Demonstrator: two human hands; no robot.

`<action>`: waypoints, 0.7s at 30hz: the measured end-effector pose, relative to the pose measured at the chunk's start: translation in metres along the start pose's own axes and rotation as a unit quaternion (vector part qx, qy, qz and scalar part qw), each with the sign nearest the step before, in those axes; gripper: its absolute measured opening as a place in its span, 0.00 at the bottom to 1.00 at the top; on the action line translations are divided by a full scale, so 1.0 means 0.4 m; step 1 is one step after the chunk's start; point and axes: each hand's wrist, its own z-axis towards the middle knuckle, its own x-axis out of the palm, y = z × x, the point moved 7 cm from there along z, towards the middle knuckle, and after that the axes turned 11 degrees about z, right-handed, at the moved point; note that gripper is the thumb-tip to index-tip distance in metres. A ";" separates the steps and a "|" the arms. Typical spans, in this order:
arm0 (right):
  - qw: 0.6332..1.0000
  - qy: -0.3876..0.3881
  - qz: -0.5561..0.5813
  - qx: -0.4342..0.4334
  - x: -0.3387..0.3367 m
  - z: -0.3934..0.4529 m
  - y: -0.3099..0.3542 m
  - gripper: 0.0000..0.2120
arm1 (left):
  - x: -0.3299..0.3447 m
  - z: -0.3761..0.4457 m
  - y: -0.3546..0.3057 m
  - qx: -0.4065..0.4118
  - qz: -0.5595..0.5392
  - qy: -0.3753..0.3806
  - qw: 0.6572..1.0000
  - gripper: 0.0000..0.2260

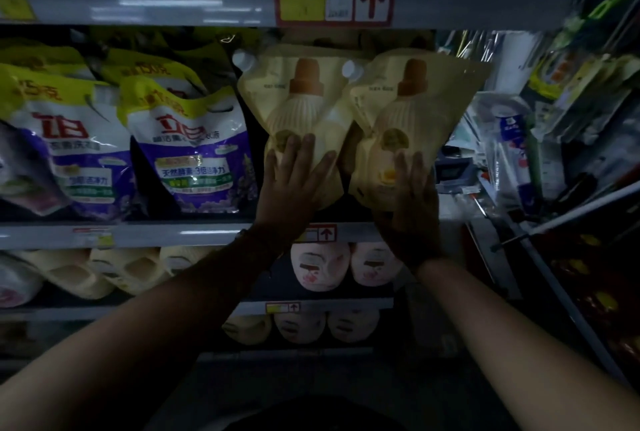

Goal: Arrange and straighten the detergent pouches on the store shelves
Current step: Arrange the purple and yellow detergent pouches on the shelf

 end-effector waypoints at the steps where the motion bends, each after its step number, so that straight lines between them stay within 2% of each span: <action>1: 1.000 -0.001 0.007 0.004 0.009 -0.002 0.006 0.38 | 0.002 -0.002 -0.001 -0.005 -0.009 0.013 1.000 0.29; 4: 0.997 0.059 -0.045 -0.013 0.072 0.034 0.000 0.39 | 0.015 -0.001 -0.009 -0.019 -0.019 0.057 0.998 0.34; 7: 0.993 0.081 -0.073 0.042 0.103 0.091 -0.044 0.42 | 0.022 0.009 -0.012 -0.033 -0.030 0.097 0.994 0.37; 9: 0.994 0.070 -0.078 -0.008 0.093 0.096 -0.041 0.37 | 0.006 0.014 -0.011 -0.038 -0.053 0.103 0.993 0.37; 11: 0.999 -0.003 0.015 -0.052 0.047 0.079 -0.011 0.29 | -0.023 0.011 -0.007 -0.061 -0.117 0.093 0.987 0.38; 13: 0.977 -0.090 0.190 0.028 0.011 0.044 -0.015 0.31 | -0.056 -0.002 -0.001 -0.117 -0.164 0.081 0.976 0.37; 15: 0.942 -0.115 0.293 0.119 0.029 0.018 -0.033 0.37 | -0.077 -0.021 0.005 -0.171 -0.166 0.073 0.968 0.36; 18: 0.912 -0.061 0.351 0.204 0.100 0.028 -0.071 0.36 | -0.053 -0.049 0.005 -0.185 -0.164 0.118 0.962 0.39; 21: 0.885 -0.121 0.364 0.264 0.120 0.052 -0.075 0.35 | -0.019 -0.057 0.015 -0.162 -0.134 0.146 0.967 0.43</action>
